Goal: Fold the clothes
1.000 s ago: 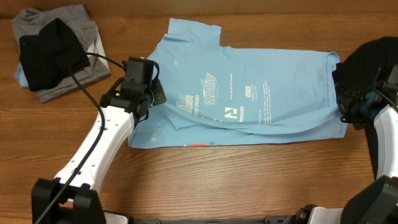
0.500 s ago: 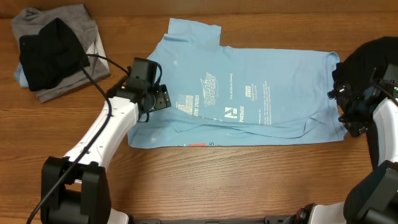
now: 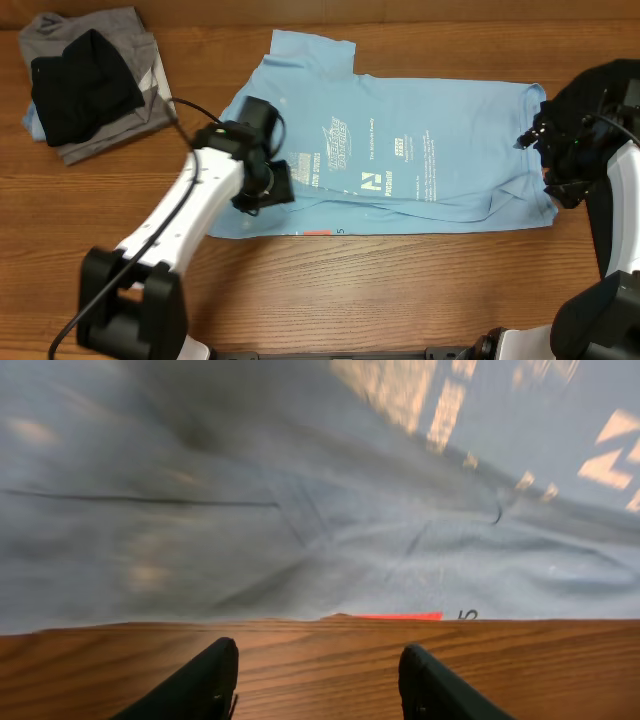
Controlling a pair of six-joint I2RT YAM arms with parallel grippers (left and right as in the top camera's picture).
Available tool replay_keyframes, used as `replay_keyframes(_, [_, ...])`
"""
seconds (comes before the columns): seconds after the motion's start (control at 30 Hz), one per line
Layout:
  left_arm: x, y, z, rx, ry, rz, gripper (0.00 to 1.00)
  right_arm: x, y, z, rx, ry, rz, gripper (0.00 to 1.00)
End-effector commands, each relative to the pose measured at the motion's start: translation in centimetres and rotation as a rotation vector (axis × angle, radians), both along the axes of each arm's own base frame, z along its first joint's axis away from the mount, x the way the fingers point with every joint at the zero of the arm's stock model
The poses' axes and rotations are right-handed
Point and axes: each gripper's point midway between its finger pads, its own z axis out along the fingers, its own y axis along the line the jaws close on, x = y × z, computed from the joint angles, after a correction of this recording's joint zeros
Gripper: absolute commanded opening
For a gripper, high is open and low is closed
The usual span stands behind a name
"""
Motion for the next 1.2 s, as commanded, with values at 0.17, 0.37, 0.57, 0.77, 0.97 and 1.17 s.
replay_keyframes(0.17, [0.1,-0.1,-4.8,0.064,0.106,0.139,0.55,-0.1,1.3,0.5,0.000,-0.013,0.069,1.00])
replay_keyframes(0.37, [0.2,0.2,-7.2,0.084,0.158,0.166,0.54,-0.4,0.8,0.4,-0.032,0.004,0.082,1.00])
replay_keyframes(0.57, [1.0,-0.1,-7.5,0.071,0.129,0.167,0.50,-0.3,0.7,0.4,-0.036,-0.003,0.081,1.00])
replay_keyframes(0.77, [1.5,-0.3,-8.1,0.066,0.122,0.189,0.46,-0.3,0.7,0.4,-0.036,-0.002,0.081,1.00])
replay_keyframes(0.97, [1.3,-0.2,-8.7,0.075,0.139,0.189,0.41,-0.3,0.7,0.4,-0.036,-0.002,0.081,1.00])
replay_keyframes(1.17, [1.6,-0.2,-8.7,0.076,0.127,0.189,0.25,-0.3,0.7,0.4,-0.036,-0.002,0.081,1.00])
